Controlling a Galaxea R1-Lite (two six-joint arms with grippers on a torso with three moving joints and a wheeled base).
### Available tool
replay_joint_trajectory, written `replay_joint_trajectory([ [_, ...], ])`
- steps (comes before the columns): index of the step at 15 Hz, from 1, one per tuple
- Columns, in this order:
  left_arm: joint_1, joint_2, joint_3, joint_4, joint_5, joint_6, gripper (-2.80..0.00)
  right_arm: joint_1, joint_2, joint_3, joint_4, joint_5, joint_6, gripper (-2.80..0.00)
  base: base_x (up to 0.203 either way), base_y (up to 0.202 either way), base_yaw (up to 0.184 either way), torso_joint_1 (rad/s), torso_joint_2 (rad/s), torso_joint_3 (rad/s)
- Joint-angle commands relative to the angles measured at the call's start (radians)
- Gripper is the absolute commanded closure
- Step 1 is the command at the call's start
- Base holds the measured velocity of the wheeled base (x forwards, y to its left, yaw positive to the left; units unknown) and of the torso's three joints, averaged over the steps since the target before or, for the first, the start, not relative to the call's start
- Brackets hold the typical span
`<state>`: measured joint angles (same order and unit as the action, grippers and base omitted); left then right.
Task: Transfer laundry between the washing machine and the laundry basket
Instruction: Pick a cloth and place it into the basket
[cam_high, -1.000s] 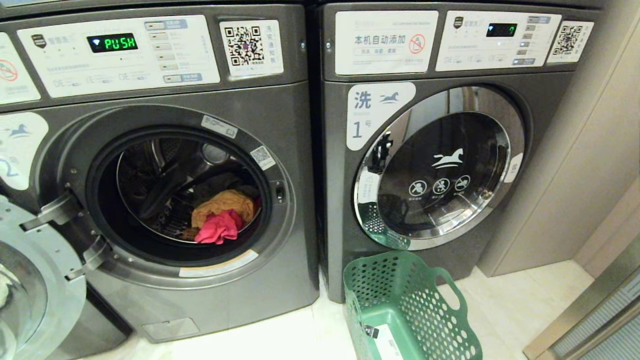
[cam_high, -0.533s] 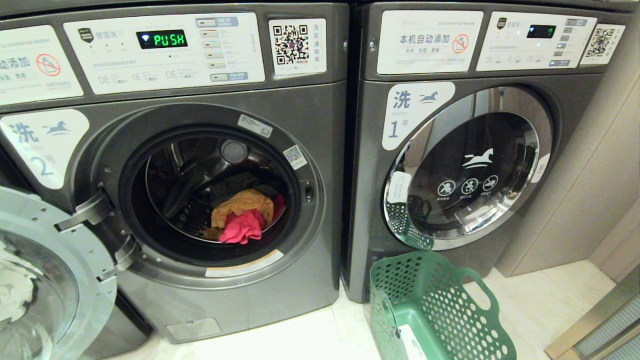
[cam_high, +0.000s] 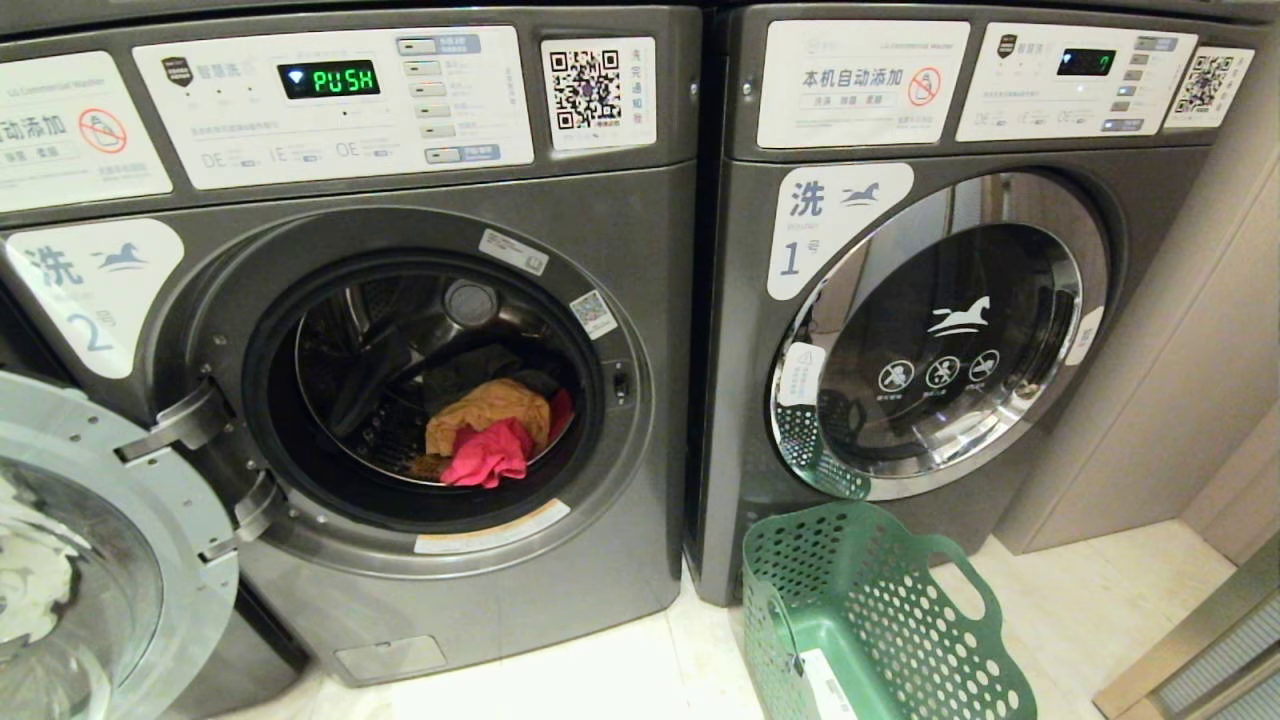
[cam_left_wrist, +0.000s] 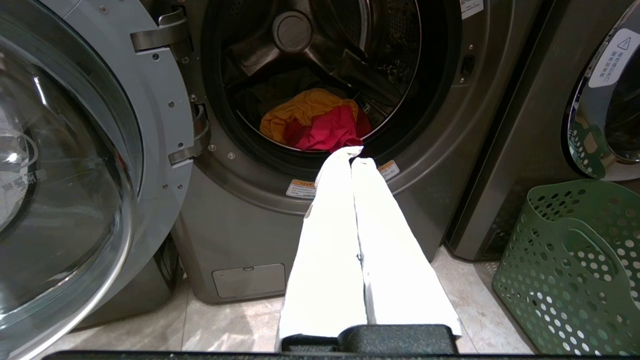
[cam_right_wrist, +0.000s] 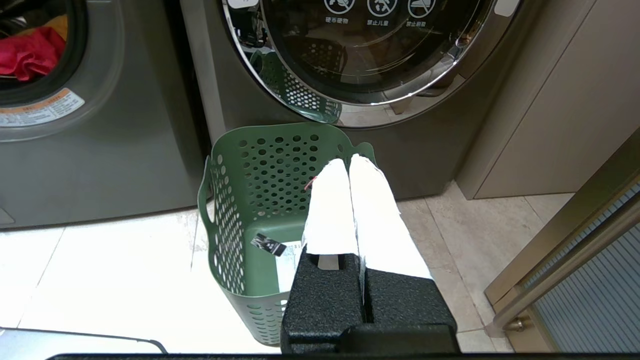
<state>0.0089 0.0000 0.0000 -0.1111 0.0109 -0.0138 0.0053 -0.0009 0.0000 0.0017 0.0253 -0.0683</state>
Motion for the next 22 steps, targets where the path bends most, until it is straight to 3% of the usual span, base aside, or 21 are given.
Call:
replay_joint_trajectory([
  [1,0.0,0.003,0.04,-0.001,0.0,-0.002,0.0,0.0,0.001,0.0,0.0,0.001,-0.009,0.0,0.0,0.0,0.0,0.0,0.0,0.0],
  [5,0.0,0.003,0.04,-0.001,0.001,0.0,0.0,0.001,0.001,0.0,0.0,0.004,-0.019,0.0,0.002,-0.007,0.017,0.001,0.0,0.001],
  [13,0.0,0.003,0.04,-0.001,0.001,-0.001,0.0,0.001,0.001,0.0,0.0,0.002,-0.016,0.0,0.002,-0.006,0.152,0.002,0.0,0.004],
  [22,0.0,0.002,0.04,-0.001,0.001,-0.005,0.0,0.001,0.001,0.0,0.0,0.002,-0.015,0.0,0.0,0.0,0.0,0.0,0.0,0.0],
])
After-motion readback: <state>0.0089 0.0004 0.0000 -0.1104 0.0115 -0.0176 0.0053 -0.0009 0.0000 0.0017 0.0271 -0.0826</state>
